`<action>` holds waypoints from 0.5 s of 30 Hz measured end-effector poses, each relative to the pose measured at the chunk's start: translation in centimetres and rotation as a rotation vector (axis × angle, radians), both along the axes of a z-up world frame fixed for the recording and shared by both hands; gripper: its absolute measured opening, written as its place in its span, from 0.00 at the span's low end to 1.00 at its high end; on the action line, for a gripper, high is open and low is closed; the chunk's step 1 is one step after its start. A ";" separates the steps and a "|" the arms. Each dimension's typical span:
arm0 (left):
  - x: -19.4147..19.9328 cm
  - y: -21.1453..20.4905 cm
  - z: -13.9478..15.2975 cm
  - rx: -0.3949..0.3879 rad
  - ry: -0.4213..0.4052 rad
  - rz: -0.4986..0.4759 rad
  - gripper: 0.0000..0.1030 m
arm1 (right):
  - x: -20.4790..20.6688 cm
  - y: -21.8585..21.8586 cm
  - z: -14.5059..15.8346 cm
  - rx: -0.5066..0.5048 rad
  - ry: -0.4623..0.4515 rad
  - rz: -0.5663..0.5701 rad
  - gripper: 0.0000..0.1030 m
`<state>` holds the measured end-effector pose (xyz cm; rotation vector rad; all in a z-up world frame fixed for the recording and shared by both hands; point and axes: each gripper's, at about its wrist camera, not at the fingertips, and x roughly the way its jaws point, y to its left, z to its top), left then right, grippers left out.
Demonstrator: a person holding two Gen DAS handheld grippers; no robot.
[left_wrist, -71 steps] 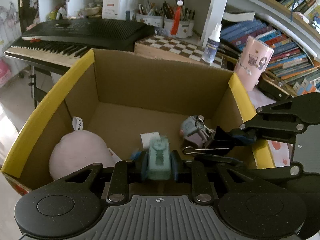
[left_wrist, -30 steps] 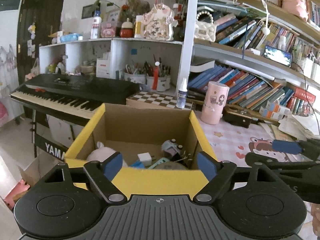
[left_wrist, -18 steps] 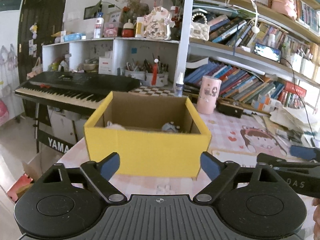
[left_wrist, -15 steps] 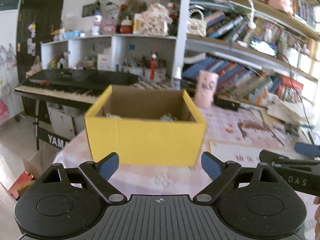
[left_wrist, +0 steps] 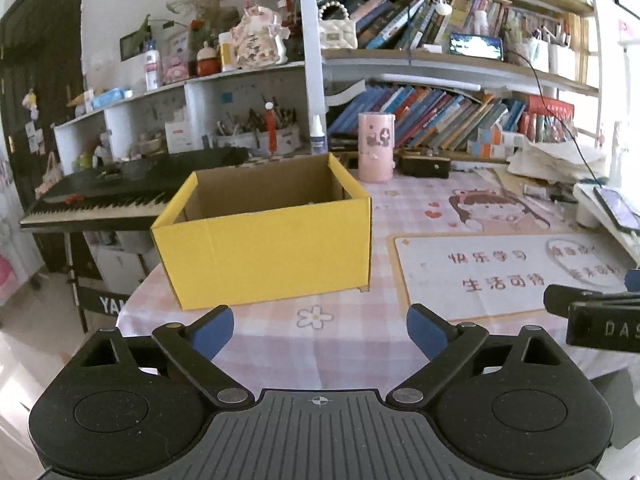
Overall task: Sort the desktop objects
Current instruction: 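Withdraw both open grippers up and away from the yellow box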
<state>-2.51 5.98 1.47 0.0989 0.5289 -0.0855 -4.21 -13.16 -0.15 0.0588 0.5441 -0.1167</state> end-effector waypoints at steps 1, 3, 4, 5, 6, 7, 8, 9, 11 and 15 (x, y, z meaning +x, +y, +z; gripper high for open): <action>0.0 0.0 -0.1 0.002 0.007 0.002 0.93 | 0.0 -0.1 -0.1 0.005 0.007 -0.006 1.00; 0.1 -0.1 -0.2 0.000 0.019 0.008 0.93 | 0.0 -0.3 -0.3 0.012 0.023 -0.004 1.00; 0.1 -0.1 -0.2 -0.003 0.025 0.010 0.93 | -0.1 -0.3 -0.4 0.014 0.033 0.000 1.00; 0.2 -0.1 -0.3 -0.007 0.031 0.009 0.93 | -0.1 -0.3 -0.5 0.014 0.039 0.005 1.00; 0.3 -0.2 -0.4 -0.009 0.038 0.008 0.93 | -0.2 -0.3 -0.5 0.012 0.043 0.010 1.00; 0.4 -0.3 -0.5 -0.009 0.047 0.006 0.93 | -0.2 -0.4 -0.5 0.011 0.045 0.013 1.00; 0.5 -0.4 -0.6 -0.008 0.053 0.005 0.93 | -0.3 -0.4 -0.5 0.008 0.044 0.014 1.00; 0.6 -0.6 -0.7 -0.006 0.059 0.001 0.94 | -0.4 -0.5 -0.4 0.005 0.043 0.014 1.00; 0.8 -1.0 -0.9 0.005 0.068 -0.013 0.94 | -0.4 -0.7 -0.3 -0.002 0.044 0.010 1.00; 1.0 -1.5 -1.1 0.013 0.076 -0.017 0.95 | -0.3 -1.5 -0.4 0.003 0.062 -0.009 1.00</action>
